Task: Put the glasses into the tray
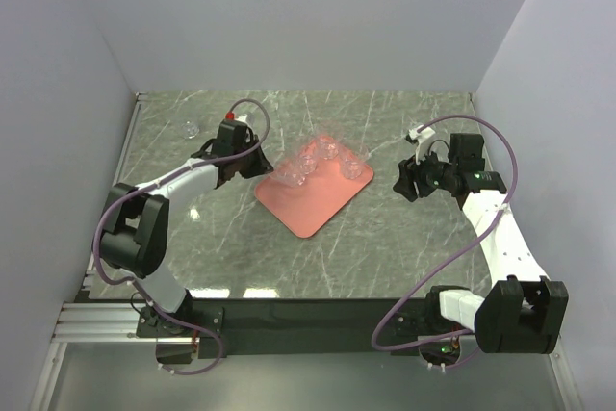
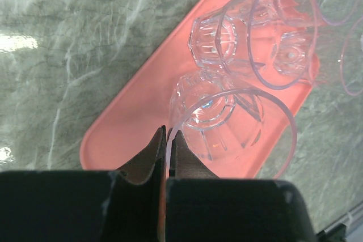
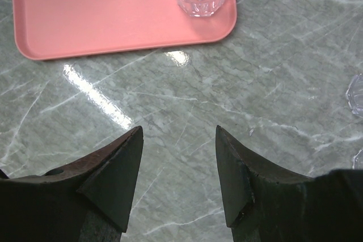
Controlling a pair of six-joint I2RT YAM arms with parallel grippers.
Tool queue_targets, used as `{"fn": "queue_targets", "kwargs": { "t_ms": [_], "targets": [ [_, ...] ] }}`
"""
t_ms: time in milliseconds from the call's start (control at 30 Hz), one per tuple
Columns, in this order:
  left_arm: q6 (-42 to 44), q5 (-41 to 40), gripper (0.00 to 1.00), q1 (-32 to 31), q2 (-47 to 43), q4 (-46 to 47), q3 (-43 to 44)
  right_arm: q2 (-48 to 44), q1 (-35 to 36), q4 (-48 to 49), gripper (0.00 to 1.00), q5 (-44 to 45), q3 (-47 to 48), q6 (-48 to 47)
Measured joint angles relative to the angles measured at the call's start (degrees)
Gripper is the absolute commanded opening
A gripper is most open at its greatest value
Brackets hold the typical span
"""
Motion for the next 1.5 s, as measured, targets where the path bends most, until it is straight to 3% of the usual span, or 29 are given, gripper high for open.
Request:
{"fn": "queue_targets", "kwargs": {
  "t_ms": [533, 733, 833, 1100, 1500],
  "targets": [
    [2.56, -6.34, 0.11, -1.46, 2.38, -5.11, 4.24, 0.00, -0.07, 0.00, 0.61, 0.00, -0.02, 0.00],
    [2.75, -6.84, 0.25, -1.46, 2.49, -5.68, 4.74, 0.00, -0.35, 0.00, 0.61, -0.02, -0.02, 0.00],
    [2.95, -6.86, 0.39, -1.57, 2.49, -5.33, 5.42, 0.00, -0.48, 0.00, 0.61, -0.07, -0.02, -0.02],
    [3.45, -6.86, 0.57, -1.57, 1.70, -5.27, 5.44, 0.00, -1.09, 0.00, 0.61, -0.35, -0.02, -0.02],
    [9.44, -9.31, 0.76, -1.57, -12.48, -6.10, 4.72, -0.02, -5.11, 0.26, 0.61, 0.07, -0.02, 0.98]
  ]
}}
